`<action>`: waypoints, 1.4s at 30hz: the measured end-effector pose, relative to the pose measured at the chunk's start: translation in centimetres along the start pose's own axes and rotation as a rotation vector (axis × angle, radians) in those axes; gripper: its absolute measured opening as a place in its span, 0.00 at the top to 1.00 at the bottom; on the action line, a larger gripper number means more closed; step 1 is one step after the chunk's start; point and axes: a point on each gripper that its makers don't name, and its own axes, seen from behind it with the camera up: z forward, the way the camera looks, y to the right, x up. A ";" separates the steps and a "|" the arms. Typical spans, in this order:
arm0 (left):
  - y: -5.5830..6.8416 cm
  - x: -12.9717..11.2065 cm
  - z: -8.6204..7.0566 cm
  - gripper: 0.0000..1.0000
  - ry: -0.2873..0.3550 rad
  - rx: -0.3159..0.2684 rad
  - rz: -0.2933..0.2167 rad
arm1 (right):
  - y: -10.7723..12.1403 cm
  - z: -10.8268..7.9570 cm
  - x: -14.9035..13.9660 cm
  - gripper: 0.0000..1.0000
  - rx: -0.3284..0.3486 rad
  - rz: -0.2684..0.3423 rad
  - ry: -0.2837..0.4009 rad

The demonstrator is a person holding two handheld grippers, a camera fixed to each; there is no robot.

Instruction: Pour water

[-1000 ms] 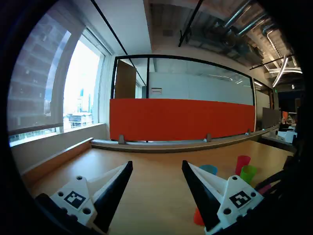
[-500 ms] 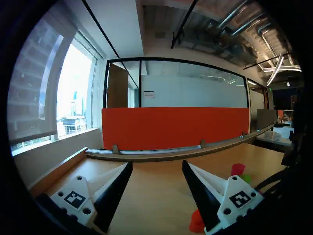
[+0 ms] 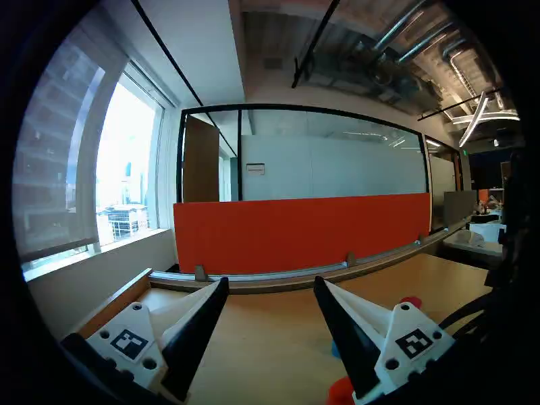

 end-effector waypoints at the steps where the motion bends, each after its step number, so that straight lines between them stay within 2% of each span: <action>1: 0.0 0.2 0.1 0.07 -0.001 -0.002 0.003 | 0.0 0.1 0.1 0.01 0.000 0.003 -0.004; 9: 0.8 1.1 0.8 0.07 -0.008 -0.045 0.027 | -0.4 0.4 0.1 0.00 0.026 0.019 -0.022; 14: 1.7 0.6 1.1 0.07 -0.022 -0.089 0.048 | -1.0 0.6 0.0 0.01 0.065 0.008 -0.027; 21: 2.8 0.1 1.8 0.07 -0.052 -0.159 0.083 | -2.0 0.9 0.4 0.01 0.132 -0.057 -0.037; 31: 3.9 -0.7 2.8 0.06 -0.100 -0.244 0.143 | -4.9 0.7 -0.1 0.00 0.279 -0.164 -0.075; 42: 5.3 -1.9 3.7 0.07 -0.151 -0.331 0.169 | -7.3 0.1 -0.8 0.00 0.407 -0.198 -0.139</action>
